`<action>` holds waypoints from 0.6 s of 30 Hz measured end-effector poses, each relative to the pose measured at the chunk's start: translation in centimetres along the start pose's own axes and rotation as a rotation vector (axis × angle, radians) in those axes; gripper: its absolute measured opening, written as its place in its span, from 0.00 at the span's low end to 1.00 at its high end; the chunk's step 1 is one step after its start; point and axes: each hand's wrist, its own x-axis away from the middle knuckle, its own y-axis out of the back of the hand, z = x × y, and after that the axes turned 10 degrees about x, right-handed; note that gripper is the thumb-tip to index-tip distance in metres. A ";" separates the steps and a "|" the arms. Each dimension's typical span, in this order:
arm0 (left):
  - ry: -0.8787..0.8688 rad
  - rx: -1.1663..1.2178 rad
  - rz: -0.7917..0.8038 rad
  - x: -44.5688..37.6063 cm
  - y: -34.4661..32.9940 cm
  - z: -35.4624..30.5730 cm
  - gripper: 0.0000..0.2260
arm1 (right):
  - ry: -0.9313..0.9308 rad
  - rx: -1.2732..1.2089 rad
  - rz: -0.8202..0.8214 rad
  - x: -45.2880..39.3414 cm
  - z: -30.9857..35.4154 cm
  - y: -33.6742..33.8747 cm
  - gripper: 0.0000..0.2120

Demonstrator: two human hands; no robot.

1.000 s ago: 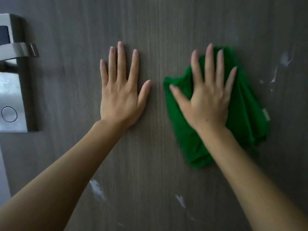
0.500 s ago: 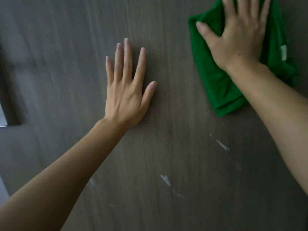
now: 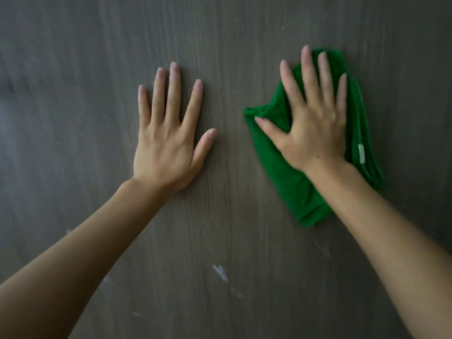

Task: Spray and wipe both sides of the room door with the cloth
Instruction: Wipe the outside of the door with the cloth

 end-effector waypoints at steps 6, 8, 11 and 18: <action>0.006 0.012 0.009 0.0 0.1 -0.1 0.29 | -0.208 0.016 -0.001 -6.5 -5.5 0.5 0.38; 0.003 0.013 0.011 -0.1 0.1 -0.1 0.29 | -0.288 0.022 -0.010 -7.1 -5.6 0.5 0.38; 0.004 0.011 0.009 -0.1 0.1 0.0 0.29 | -0.358 -0.002 -0.011 -6.5 -4.2 0.5 0.38; 0.016 0.009 0.035 -0.2 0.2 -0.1 0.30 | -0.179 -0.018 -0.012 -1.3 2.7 0.5 0.38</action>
